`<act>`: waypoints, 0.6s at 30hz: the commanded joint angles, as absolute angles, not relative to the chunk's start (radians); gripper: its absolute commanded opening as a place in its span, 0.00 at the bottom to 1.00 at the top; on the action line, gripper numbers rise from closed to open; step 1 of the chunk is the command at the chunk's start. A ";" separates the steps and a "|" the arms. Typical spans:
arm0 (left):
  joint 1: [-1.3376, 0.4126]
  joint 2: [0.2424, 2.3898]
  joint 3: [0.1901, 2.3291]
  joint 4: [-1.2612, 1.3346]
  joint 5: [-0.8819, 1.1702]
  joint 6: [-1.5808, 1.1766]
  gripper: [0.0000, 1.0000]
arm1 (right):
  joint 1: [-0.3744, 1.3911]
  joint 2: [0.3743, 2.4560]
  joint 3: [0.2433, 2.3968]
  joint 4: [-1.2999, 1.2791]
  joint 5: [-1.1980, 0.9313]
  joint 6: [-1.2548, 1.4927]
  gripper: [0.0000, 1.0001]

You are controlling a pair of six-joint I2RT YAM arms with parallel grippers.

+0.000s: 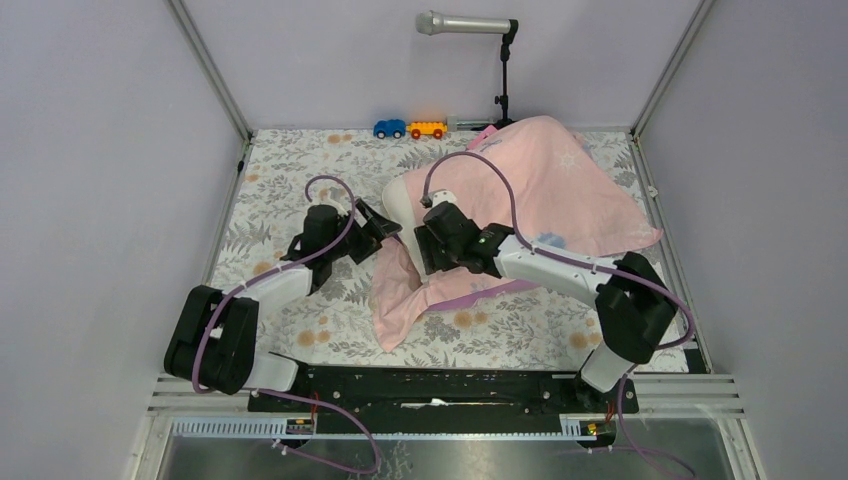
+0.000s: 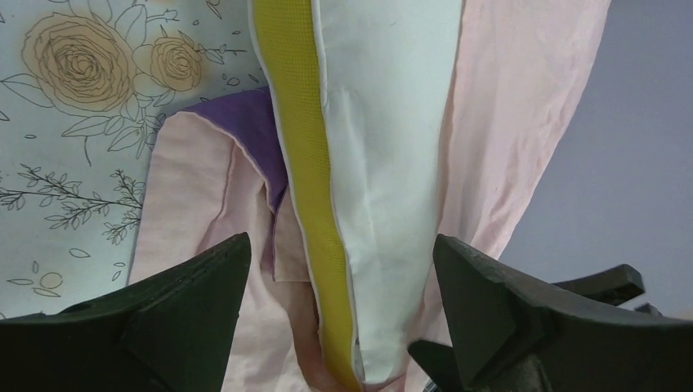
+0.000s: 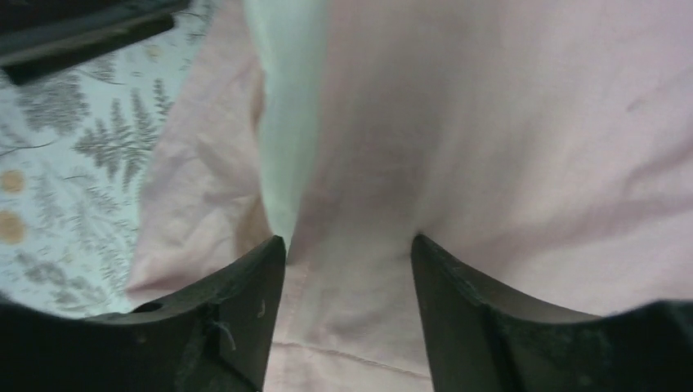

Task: Remove the pillowcase from the pillow

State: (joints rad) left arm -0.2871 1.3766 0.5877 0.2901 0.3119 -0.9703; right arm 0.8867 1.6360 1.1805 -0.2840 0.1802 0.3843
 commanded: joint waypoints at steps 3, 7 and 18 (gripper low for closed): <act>-0.288 1.349 0.580 0.364 0.339 -0.981 0.87 | 0.889 1.655 1.205 -0.332 0.336 0.351 0.46; -0.288 1.361 0.573 0.370 0.351 -0.977 0.87 | 0.888 1.630 1.191 -0.325 0.356 0.352 0.14; -0.333 1.478 0.623 0.466 0.470 -0.992 0.87 | 0.889 1.521 1.098 -0.239 0.308 0.374 0.03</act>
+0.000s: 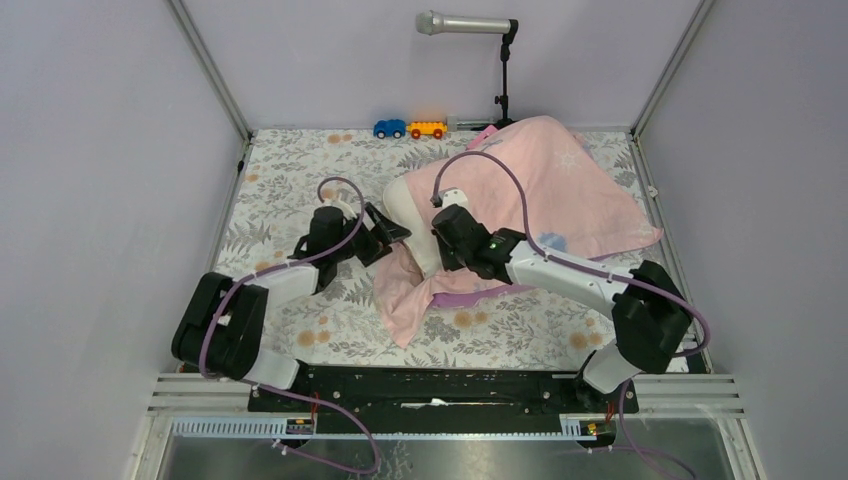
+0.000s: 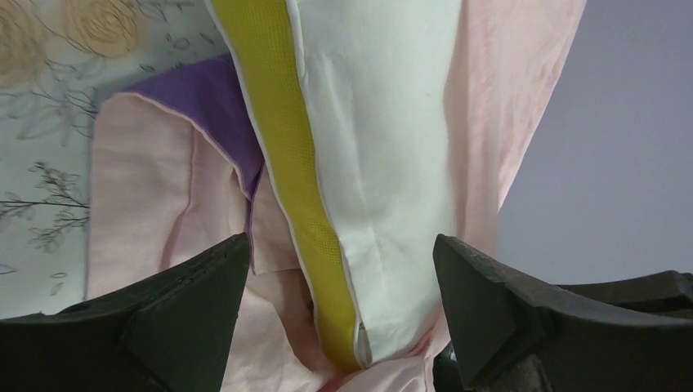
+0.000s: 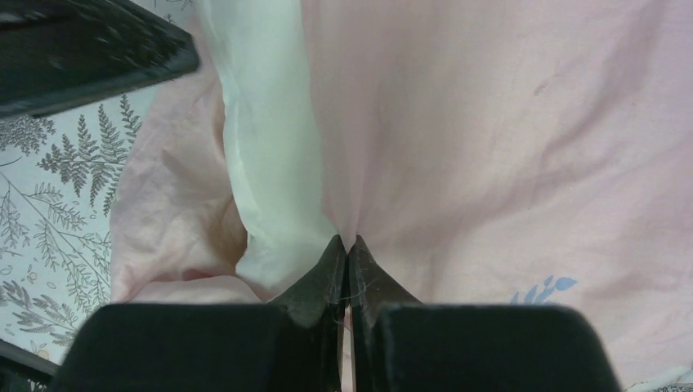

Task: Remove the pillowcase from the pillow

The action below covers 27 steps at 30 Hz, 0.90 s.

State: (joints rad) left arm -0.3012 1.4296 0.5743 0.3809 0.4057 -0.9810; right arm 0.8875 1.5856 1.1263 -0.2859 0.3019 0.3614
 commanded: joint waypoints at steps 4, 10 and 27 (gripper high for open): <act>-0.354 1.533 0.633 0.522 0.470 -1.035 0.87 | 0.888 1.502 1.086 -0.227 0.297 0.381 0.03; -0.394 1.610 0.671 0.637 0.497 -1.053 0.71 | 0.888 1.472 1.046 -0.188 0.280 0.383 0.01; -0.318 1.305 0.752 0.405 0.412 -0.945 0.00 | 0.854 1.202 0.802 -0.279 0.449 0.351 0.04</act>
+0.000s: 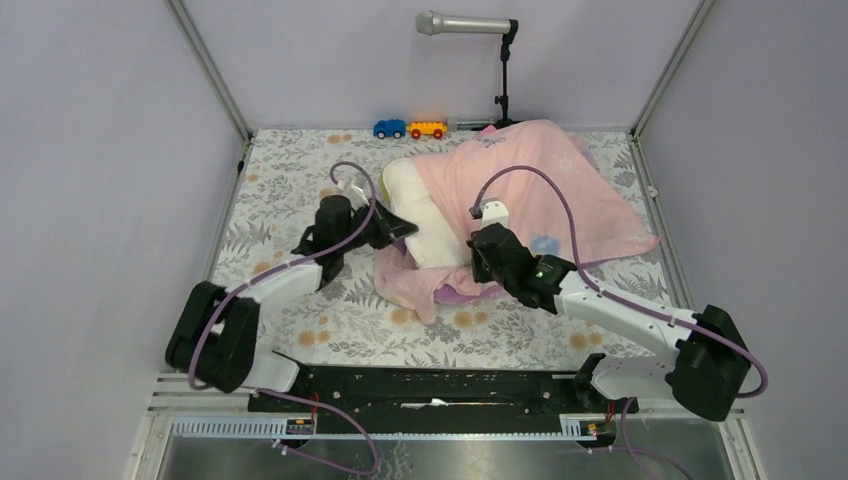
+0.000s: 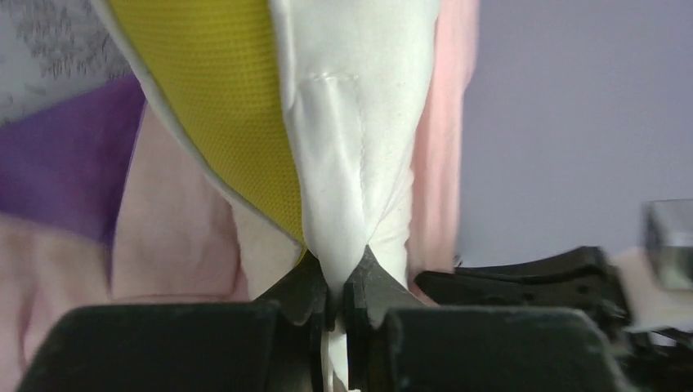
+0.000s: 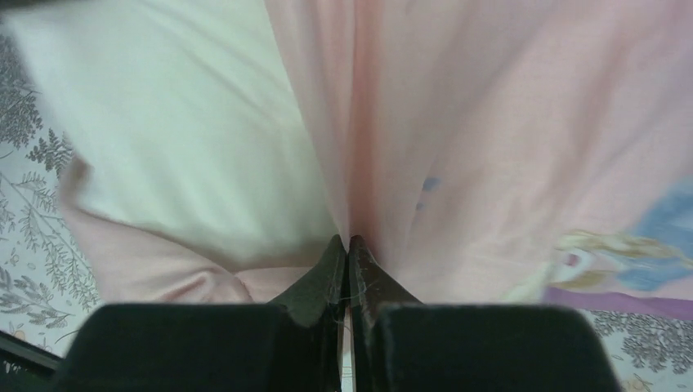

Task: Remove the pillowcase from the pillow

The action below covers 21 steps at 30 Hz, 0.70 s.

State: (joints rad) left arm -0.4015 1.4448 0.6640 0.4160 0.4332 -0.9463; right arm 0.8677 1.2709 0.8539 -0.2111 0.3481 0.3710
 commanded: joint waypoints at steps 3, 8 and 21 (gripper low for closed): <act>-0.268 1.254 0.810 0.310 0.523 -0.962 0.00 | 0.804 1.202 0.778 -0.298 0.499 0.374 0.01; -0.242 1.164 0.907 0.052 0.530 -0.872 0.00 | 0.727 1.158 0.756 -0.248 0.424 0.392 0.10; -0.241 1.124 0.848 0.098 0.523 -0.896 0.00 | 0.852 1.235 0.915 -0.255 0.008 0.311 0.73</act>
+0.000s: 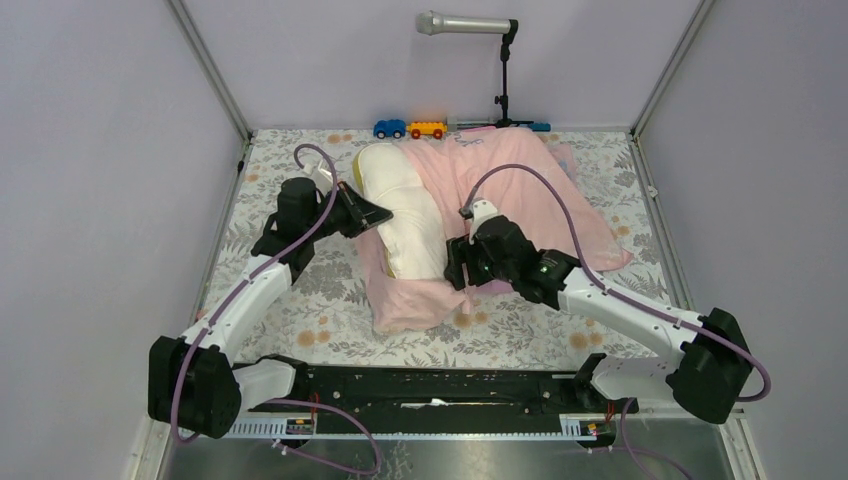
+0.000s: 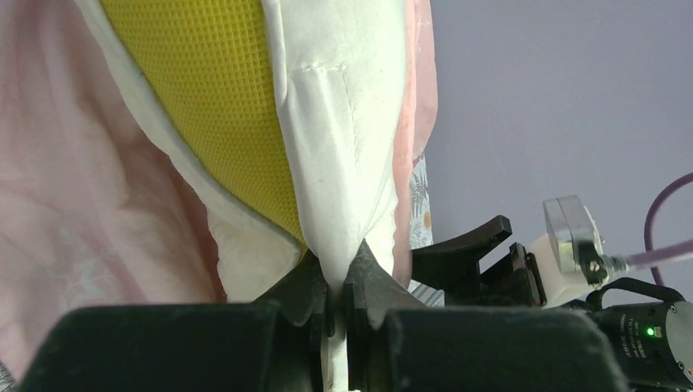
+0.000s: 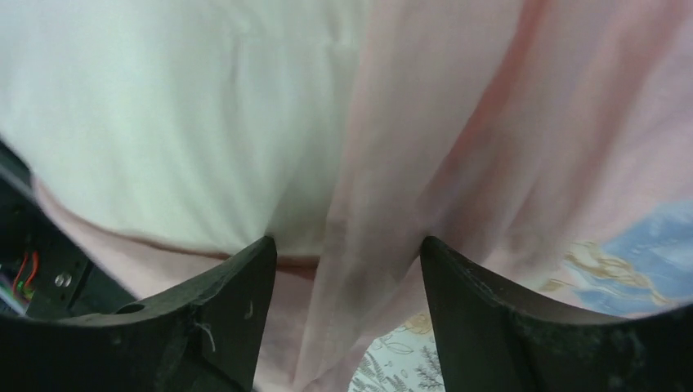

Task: Remove the pillowcase from the pillow

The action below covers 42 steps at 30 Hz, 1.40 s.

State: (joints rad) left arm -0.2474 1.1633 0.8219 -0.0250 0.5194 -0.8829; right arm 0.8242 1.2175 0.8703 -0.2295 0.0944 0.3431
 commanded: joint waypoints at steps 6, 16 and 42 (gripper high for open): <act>-0.241 1.143 0.913 0.062 0.517 -0.883 0.00 | 0.882 1.260 0.925 -0.297 -0.055 0.285 0.78; -0.197 1.126 1.061 -0.080 0.550 -0.833 0.00 | 0.833 1.241 0.789 -0.339 0.451 0.429 1.00; -0.100 1.083 1.033 -0.077 0.767 -0.831 0.00 | 0.728 1.376 1.267 -0.188 0.098 0.279 0.99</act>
